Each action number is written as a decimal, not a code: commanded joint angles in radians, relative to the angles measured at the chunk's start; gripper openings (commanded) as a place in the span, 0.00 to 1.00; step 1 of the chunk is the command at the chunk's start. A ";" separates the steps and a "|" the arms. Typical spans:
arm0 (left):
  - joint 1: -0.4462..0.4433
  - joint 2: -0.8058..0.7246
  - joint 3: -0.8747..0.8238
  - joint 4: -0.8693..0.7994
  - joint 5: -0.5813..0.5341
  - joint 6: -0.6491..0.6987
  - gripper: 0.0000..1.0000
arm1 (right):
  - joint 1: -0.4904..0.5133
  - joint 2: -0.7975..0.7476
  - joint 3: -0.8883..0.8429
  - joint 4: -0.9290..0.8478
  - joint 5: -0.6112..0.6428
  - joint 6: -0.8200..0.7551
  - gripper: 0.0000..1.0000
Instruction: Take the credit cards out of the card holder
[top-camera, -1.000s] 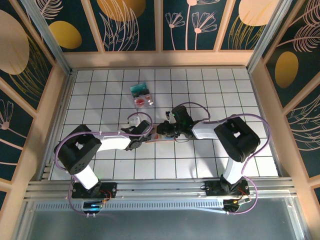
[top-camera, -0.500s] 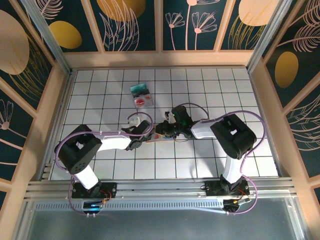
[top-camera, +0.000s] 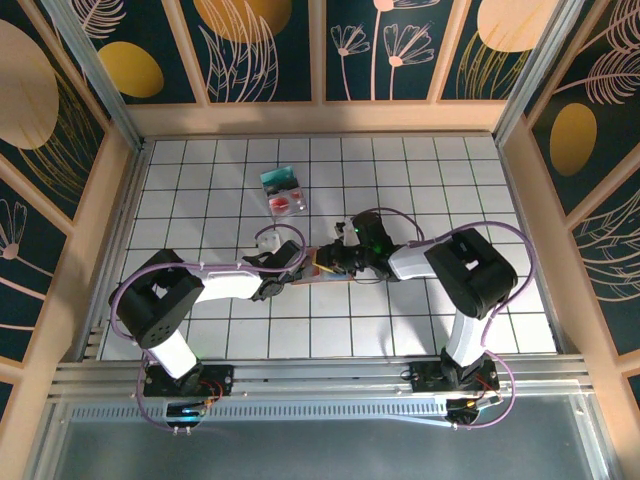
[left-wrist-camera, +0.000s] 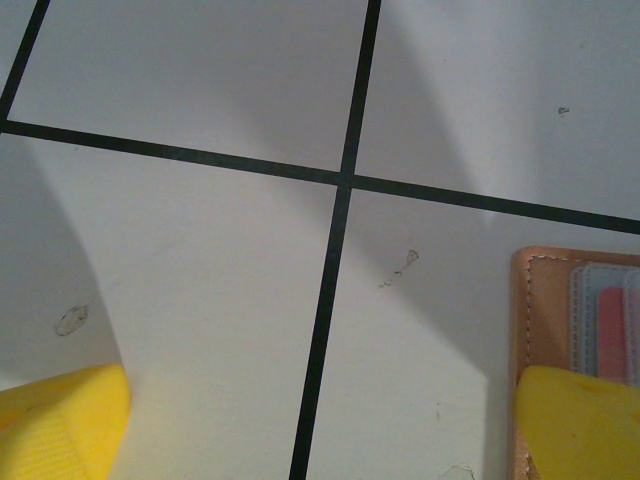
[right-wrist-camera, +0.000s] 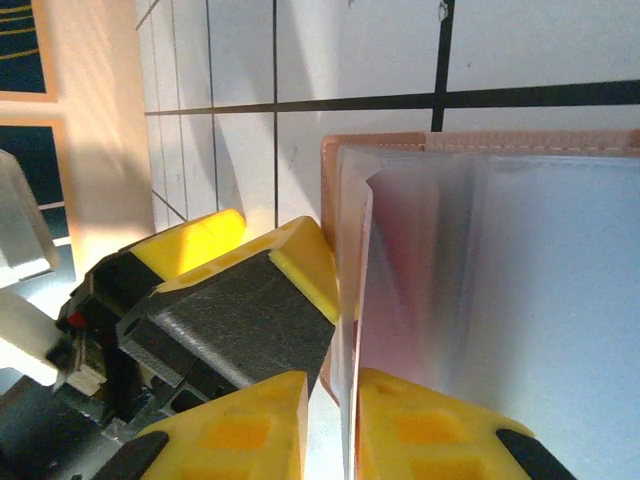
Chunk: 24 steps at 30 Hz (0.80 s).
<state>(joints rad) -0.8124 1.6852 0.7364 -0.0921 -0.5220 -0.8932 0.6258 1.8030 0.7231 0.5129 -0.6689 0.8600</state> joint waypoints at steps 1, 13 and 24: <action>-0.008 0.065 -0.026 -0.097 0.081 -0.001 0.99 | -0.006 -0.034 -0.014 0.079 -0.042 0.026 0.19; -0.008 0.064 -0.029 -0.097 0.078 -0.006 0.99 | -0.019 -0.054 -0.025 0.030 -0.015 0.011 0.12; -0.009 0.061 -0.031 -0.095 0.080 -0.007 0.99 | -0.033 -0.098 -0.025 -0.070 0.040 -0.042 0.11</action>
<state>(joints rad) -0.8146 1.6871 0.7364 -0.0925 -0.5259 -0.8970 0.6022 1.7493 0.7055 0.4732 -0.6529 0.8539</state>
